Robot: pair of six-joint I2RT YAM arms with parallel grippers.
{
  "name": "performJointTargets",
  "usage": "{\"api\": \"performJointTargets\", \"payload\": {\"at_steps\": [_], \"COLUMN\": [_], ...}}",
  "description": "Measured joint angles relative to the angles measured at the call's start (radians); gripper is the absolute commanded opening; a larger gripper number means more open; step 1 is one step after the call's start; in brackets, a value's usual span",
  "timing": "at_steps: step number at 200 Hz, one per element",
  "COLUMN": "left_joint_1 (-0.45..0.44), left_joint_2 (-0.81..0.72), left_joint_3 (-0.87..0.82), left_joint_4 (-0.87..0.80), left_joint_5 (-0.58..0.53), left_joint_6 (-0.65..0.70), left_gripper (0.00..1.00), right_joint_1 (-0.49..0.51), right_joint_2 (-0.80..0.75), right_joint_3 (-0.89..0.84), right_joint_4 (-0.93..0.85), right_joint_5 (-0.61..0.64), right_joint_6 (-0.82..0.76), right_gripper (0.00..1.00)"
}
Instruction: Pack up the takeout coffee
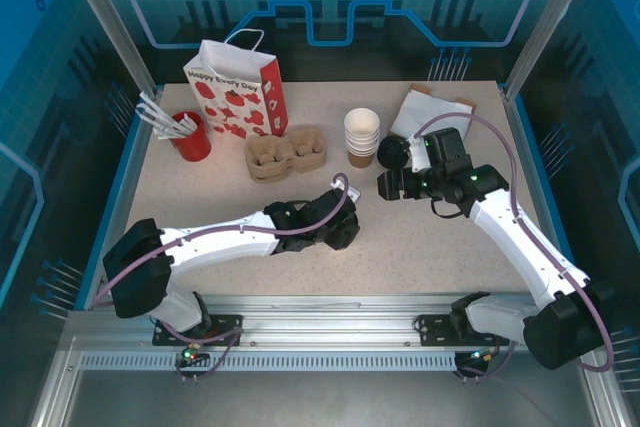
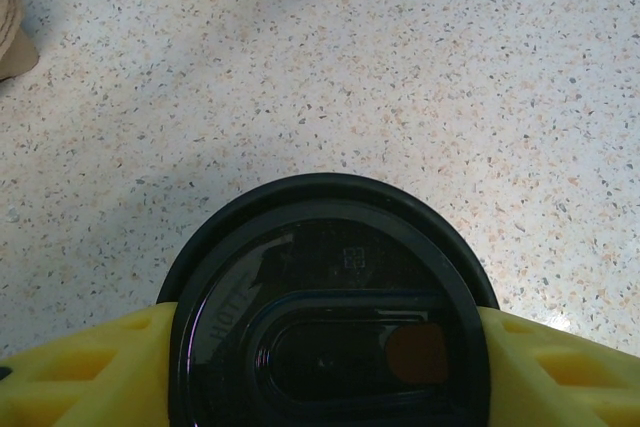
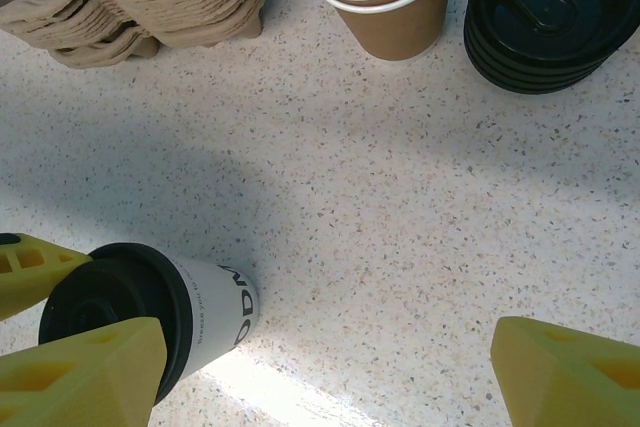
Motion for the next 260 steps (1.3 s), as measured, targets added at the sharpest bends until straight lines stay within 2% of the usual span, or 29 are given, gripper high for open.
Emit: {"api": "performJointTargets", "payload": {"at_steps": [140, 260], "left_joint_1": [0.0, 0.0], "left_joint_2": [0.015, -0.022], "left_joint_3": [0.056, 0.07], "left_joint_4": [-0.096, -0.146], "left_joint_5": [0.001, 0.001], "left_joint_6": [-0.011, -0.01], "left_gripper": [0.82, 0.92], "right_joint_1": [0.007, 0.033], "right_joint_2": [-0.045, -0.035], "right_joint_3": [-0.008, -0.016], "right_joint_4": [-0.01, -0.011], "right_joint_5": [0.026, 0.026], "right_joint_6": [0.001, 0.004], "right_gripper": [0.86, 0.86]}}
